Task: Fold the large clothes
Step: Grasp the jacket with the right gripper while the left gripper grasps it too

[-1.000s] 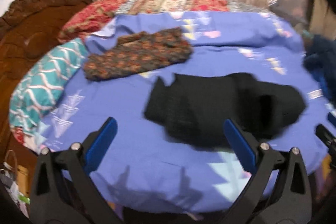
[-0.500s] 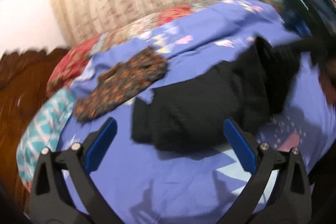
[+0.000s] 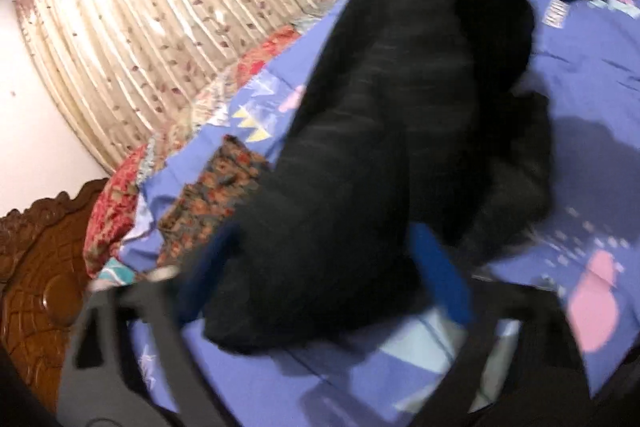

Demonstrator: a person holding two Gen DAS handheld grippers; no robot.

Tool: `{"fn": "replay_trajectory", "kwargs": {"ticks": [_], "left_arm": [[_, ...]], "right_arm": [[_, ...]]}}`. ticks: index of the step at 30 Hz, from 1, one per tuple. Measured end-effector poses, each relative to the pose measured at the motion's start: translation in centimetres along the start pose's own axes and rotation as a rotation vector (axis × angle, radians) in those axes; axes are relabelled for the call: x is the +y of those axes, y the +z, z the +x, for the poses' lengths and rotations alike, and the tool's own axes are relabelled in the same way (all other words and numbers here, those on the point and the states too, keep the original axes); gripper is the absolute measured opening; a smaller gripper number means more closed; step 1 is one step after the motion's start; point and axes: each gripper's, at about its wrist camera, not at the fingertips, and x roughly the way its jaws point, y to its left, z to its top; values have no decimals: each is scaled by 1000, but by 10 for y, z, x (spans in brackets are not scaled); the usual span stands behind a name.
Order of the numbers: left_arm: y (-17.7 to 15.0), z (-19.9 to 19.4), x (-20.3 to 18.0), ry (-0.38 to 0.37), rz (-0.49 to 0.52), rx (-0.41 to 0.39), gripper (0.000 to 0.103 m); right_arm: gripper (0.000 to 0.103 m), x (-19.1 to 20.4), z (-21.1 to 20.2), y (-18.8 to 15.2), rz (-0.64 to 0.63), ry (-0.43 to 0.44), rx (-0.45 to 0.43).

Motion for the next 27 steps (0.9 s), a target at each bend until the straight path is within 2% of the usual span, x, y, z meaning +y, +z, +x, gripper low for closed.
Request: {"fn": "replay_trajectory", "kwargs": {"ticks": [2, 3, 6, 7, 8, 9, 11, 14, 17, 18, 19, 20, 21, 23, 25, 26, 27], "left_arm": [[11, 10, 24, 15, -40, 25, 47], [16, 10, 35, 23, -68, 23, 44], [28, -1, 71, 57, -128, -23, 44], [31, -7, 77, 68, -119, -43, 47], [32, -13, 80, 76, -105, -61, 58], [33, -16, 80, 76, -95, -74, 74], [33, -24, 79, 62, -73, -100, 89], [30, -34, 72, -6, -32, -111, 90], [26, -33, 63, -23, 16, -106, 90], [26, -31, 60, -35, 33, -103, 86], [27, -29, 58, -56, 46, -102, 77], [27, -27, 55, -86, 58, -96, 44], [31, -24, 53, -87, 63, -79, 33], [38, -27, 60, -56, 36, -95, 28], [48, -28, 87, 19, -46, -103, 26], [54, -30, 107, 25, -119, -104, 26], [59, -35, 128, 19, -191, -108, 25]], "right_arm": [[28, 8, -11, 9, -25, 20, -33], [28, 12, -16, 14, -37, 30, -47], [27, 25, -36, 31, -71, 61, -99], [27, 30, -43, 36, -83, 70, -115], [27, 33, -47, 40, -94, 78, -122], [27, 38, -54, 44, -112, 88, -130], [27, 47, -65, 49, -154, 97, -143], [27, 52, -78, 45, -185, 106, -145], [27, 52, -84, 35, -205, 111, -124], [27, 53, -85, 31, -209, 112, -116], [27, 54, -86, 29, -212, 112, -112], [27, 54, -87, 26, -214, 113, -111], [27, 54, -87, 25, -217, 112, -111], [27, 49, -86, 22, -206, 115, -112], [28, 34, -81, 18, -157, 152, -108], [31, 29, -77, 15, -152, 165, -96], [44, 23, -72, 9, -154, 177, -76]]}}
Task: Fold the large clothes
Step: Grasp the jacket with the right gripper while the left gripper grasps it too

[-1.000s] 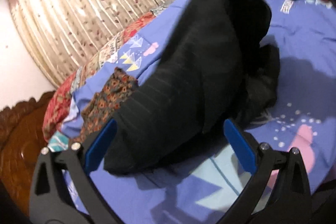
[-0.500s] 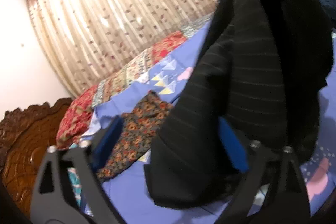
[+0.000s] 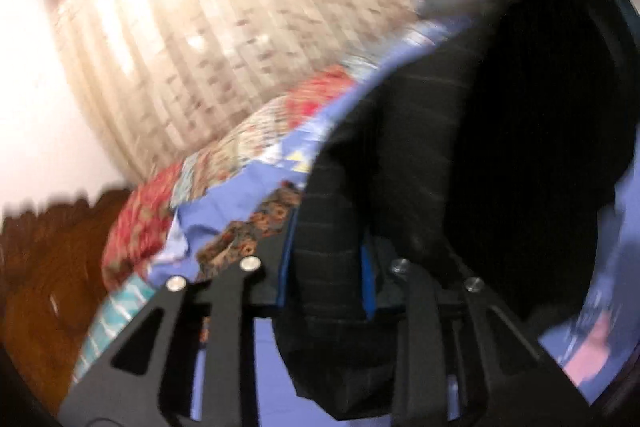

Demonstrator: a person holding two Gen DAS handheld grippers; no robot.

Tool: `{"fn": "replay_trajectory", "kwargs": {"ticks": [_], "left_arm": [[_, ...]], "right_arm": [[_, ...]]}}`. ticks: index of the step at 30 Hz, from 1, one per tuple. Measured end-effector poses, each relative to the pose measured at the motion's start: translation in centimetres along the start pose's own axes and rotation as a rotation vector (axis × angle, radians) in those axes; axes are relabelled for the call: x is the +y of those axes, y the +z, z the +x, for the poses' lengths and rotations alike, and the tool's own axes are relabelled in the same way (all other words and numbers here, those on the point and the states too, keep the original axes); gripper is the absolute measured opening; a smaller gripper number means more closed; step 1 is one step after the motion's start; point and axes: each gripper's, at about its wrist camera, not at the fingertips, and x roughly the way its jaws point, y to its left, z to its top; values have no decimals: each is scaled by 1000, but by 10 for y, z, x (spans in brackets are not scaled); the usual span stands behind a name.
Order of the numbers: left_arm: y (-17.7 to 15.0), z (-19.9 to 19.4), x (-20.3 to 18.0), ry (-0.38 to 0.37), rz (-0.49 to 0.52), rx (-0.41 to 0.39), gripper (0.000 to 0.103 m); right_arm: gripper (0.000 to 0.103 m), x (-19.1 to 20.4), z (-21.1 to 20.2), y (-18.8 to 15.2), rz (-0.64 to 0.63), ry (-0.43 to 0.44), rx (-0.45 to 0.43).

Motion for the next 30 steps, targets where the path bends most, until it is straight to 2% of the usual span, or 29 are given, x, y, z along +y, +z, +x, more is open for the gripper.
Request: {"fn": "replay_trajectory", "kwargs": {"ticks": [1, 3, 4, 6, 10, 16, 18, 20, 21, 23, 24, 25, 27, 28, 30], "left_arm": [[6, -3, 12, 1, -44, -4, 24], [20, -8, 34, -7, -105, 2, 22], [22, -10, 36, -4, -107, 2, 22], [25, -16, 35, 29, -90, 0, 22], [25, -33, 40, -2, -133, 0, 22], [27, -47, 39, -10, -147, 17, 22], [29, -52, 38, 1, -140, 12, 22], [31, -55, 38, 6, -136, 7, 22], [32, -55, 38, 8, -136, 6, 22], [35, -61, 37, 18, -136, 3, 22], [36, -65, 36, 25, -136, -2, 22], [37, -68, 37, 32, -138, -6, 22], [44, -82, 43, 47, -160, -30, 21], [48, -89, 47, 53, -169, -38, 21], [62, -116, 60, 95, -194, -92, 20]], "right_arm": [[66, -6, 2, -12, -9, -7, 9], [91, -13, -5, -33, -28, -45, -16], [95, -16, -10, -45, -35, -37, -22], [98, -20, -17, -69, -62, -92, 1], [99, -20, -20, -118, -203, -180, 117], [99, -6, -2, -175, -446, -229, 252], [99, 3, 8, -196, -535, -281, 259], [99, 5, 23, -202, -604, -347, 230], [99, 3, 31, -202, -611, -380, 209], [99, -5, 43, -193, -560, -379, 182], [98, -10, 49, -182, -513, -349, 180], [75, -14, 54, -170, -462, -311, 192], [18, -21, 55, -142, -345, -231, 214], [18, -24, 48, -124, -269, -206, 184], [18, -21, 9, -73, -199, -165, 34]]}}
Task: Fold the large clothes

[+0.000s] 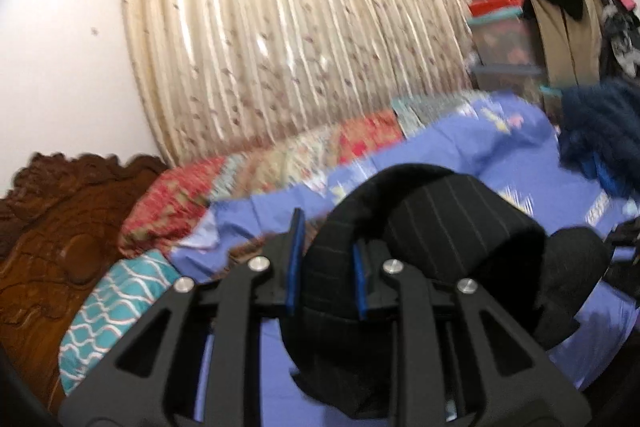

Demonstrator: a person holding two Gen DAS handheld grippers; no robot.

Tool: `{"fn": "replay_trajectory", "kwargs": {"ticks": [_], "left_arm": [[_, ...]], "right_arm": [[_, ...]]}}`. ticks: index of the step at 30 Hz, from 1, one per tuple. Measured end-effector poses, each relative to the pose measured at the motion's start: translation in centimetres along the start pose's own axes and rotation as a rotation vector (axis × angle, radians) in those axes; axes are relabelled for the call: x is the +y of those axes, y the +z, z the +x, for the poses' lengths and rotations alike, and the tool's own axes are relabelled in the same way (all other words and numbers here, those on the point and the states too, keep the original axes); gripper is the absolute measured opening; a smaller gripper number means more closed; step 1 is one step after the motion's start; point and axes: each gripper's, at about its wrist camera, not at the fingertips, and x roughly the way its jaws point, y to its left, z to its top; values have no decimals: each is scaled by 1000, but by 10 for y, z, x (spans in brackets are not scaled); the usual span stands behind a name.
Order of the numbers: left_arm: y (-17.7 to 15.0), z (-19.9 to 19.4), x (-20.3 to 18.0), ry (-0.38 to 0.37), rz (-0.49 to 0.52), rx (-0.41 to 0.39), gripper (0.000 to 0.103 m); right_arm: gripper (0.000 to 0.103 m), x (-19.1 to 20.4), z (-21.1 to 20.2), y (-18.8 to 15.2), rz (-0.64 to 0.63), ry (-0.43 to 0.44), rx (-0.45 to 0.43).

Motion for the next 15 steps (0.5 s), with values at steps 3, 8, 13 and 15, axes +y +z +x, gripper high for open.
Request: {"fn": "replay_trajectory", "kwargs": {"ticks": [3, 8, 13, 15], "left_arm": [[34, -43, 30, 41, -84, -118, 20], [89, -116, 82, 64, -218, -319, 20], [126, -151, 97, 38, -234, -411, 20], [135, -157, 95, 46, -227, -448, 16]], "right_arm": [[18, -12, -58, 58, 62, 73, -154], [18, -9, -161, 150, 12, 108, -360], [18, -8, -227, 197, -27, 97, -459], [18, -7, -244, 214, -21, 106, -476]]}}
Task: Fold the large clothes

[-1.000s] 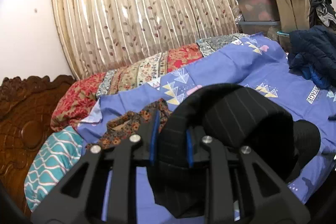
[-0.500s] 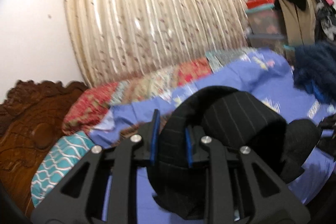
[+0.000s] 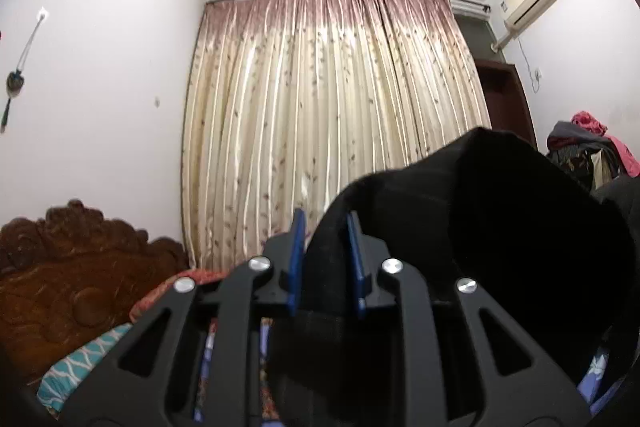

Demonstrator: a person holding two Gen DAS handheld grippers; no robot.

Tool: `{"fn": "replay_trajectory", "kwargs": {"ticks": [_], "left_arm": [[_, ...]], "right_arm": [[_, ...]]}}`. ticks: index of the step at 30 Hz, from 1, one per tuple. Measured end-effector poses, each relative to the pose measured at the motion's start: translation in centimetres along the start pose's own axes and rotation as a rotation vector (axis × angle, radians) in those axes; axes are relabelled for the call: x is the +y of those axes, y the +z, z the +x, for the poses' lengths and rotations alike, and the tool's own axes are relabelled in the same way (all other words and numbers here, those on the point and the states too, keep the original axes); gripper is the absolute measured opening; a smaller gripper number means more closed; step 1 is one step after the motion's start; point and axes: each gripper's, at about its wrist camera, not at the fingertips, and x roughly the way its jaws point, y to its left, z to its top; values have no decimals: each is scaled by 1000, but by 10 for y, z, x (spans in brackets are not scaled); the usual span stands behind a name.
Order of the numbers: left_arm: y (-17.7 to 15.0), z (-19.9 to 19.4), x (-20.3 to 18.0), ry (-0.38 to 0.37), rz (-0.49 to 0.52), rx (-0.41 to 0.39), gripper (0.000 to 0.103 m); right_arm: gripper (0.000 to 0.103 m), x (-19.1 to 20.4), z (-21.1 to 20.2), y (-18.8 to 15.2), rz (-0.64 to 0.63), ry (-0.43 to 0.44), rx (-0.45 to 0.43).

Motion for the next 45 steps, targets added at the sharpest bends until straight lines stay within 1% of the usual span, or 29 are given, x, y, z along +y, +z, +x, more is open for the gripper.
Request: {"fn": "replay_trajectory", "kwargs": {"ticks": [1, 2, 3, 5, 7, 8, 10, 12, 15, 16, 17, 18, 21, 22, 24, 25, 28, 29, 30, 31, 33, 35, 37, 38, 39, 40, 41, 42, 45], "left_arm": [[5, 0, -1, 3, 4, -20, 13], [10, 0, -2, 21, 7, -42, 6], [15, 1, -2, 42, 7, -62, 5], [21, 10, 0, 0, -38, -61, 5], [16, 34, -7, -47, -61, -10, 5], [7, 51, -15, -55, -46, 22, 5], [-23, 91, -39, -74, -8, 117, 5], [-62, 124, -56, -77, 18, 229, 5], [-158, 162, -85, -135, 41, 506, 5], [-180, 165, -90, -156, 41, 567, 5], [-211, 161, -98, -196, 46, 641, 5], [-246, 152, -111, -236, 77, 722, 5], [-322, 114, -141, -336, 208, 860, 6], [-345, 95, -155, -387, 269, 902, 6], [-381, 61, -176, -499, 352, 961, 8], [-394, 50, -182, -539, 368, 977, 10], [-407, 30, -208, -651, 403, 967, 32], [-407, 26, -214, -682, 408, 949, 44], [-402, 23, -221, -717, 409, 921, 56], [-397, 20, -228, -744, 405, 887, 63], [-387, 23, -243, -777, 401, 830, 91], [-381, 32, -260, -797, 439, 797, 93], [-391, 44, -280, -789, 483, 804, 93], [-394, 51, -286, -775, 489, 822, 87], [-402, 62, -292, -765, 479, 856, 62], [-406, 69, -295, -768, 462, 890, 47], [-410, 79, -295, -768, 437, 925, 22], [-412, 91, -290, -746, 387, 958, 14], [-409, 114, -270, -644, 281, 984, 12]], "right_arm": [[18, 0, -4, 5, 3, -1, 1], [18, -5, 0, 7, 9, -3, 13], [18, -7, 1, 5, 21, -4, 32], [18, -7, 1, -5, 30, -15, 71], [18, -11, 10, -22, 17, -59, 125], [18, -23, 24, -42, 38, -83, 176], [18, -48, 55, -78, 66, -145, 271], [18, -100, 106, -138, 163, -224, 421], [18, -166, 171, -230, 185, -420, 602], [18, -193, 190, -264, 205, -490, 664], [18, -209, 198, -288, 244, -525, 702], [18, -236, 206, -320, 332, -562, 744], [18, -285, 208, -386, 563, -616, 810], [18, -295, 206, -399, 611, -623, 828], [19, -301, 197, -414, 665, -619, 813], [23, -301, 195, -410, 669, -620, 805], [33, -292, 184, -403, 599, -614, 814], [36, -287, 180, -400, 571, -606, 815], [42, -286, 177, -398, 554, -602, 813], [50, -282, 173, -392, 531, -597, 810], [60, -275, 171, -381, 473, -580, 815], [69, -268, 170, -375, 412, -556, 838], [79, -263, 175, -378, 364, -537, 865], [81, -262, 176, -380, 350, -534, 877], [84, -262, 177, -382, 348, -533, 885], [85, -263, 178, -386, 349, -533, 900], [85, -266, 181, -392, 360, -533, 923], [85, -269, 183, -399, 378, -526, 942], [85, -280, 191, -417, 462, -499, 994]]}}
